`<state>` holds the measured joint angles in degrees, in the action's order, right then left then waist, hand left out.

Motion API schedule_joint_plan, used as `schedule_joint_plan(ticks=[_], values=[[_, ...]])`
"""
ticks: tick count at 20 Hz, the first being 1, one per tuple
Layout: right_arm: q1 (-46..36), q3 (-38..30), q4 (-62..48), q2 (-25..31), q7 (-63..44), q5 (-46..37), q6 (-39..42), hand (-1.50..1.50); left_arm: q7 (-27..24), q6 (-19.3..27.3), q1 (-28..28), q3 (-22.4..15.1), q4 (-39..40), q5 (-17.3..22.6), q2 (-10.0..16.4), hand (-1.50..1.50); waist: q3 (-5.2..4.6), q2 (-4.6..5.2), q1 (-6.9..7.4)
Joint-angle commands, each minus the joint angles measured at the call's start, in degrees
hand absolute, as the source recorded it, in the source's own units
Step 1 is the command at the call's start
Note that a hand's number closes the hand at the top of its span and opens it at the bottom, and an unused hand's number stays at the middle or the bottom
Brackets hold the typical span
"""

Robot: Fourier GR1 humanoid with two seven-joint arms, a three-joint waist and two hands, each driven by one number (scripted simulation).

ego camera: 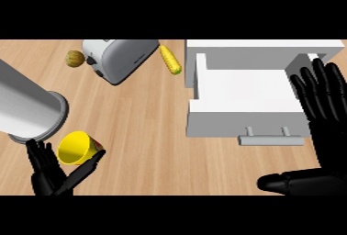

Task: Pick up the cup, place it into the drawer and close the drawer

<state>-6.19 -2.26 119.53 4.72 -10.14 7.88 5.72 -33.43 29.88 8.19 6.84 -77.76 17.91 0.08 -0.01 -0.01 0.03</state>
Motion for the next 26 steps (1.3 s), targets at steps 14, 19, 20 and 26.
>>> schedule_joint_plan(ticks=[14, 19, 20, 26], values=[[-0.62, 3.44, 0.56, -2.06, -1.29, -3.33, -1.64, -1.5, -11.19, -7.68, -1.78, 4.18, 14.81, 4.75, 1.16, -1.5, 0.0, -0.01, 0.09], [-1.63, -1.58, -3.14, 0.03, 1.71, 0.88, 1.04, -1.5, -12.75, -9.38, -5.5, 5.72, 18.31, 6.3, 1.92, -1.5, 0.01, -0.01, 0.04], [2.79, 1.99, 2.26, -1.17, 0.68, -1.03, 0.92, -1.5, -15.31, -10.6, -6.64, 6.61, 22.17, 6.22, 2.22, -1.5, 0.0, -0.02, -0.08], [3.39, 1.9, 3.52, -0.56, -0.99, 0.04, 1.69, -1.5, -18.97, -14.16, -9.39, 7.72, 27.26, 7.92, 1.34, -1.5, -0.01, -0.02, -0.14]])
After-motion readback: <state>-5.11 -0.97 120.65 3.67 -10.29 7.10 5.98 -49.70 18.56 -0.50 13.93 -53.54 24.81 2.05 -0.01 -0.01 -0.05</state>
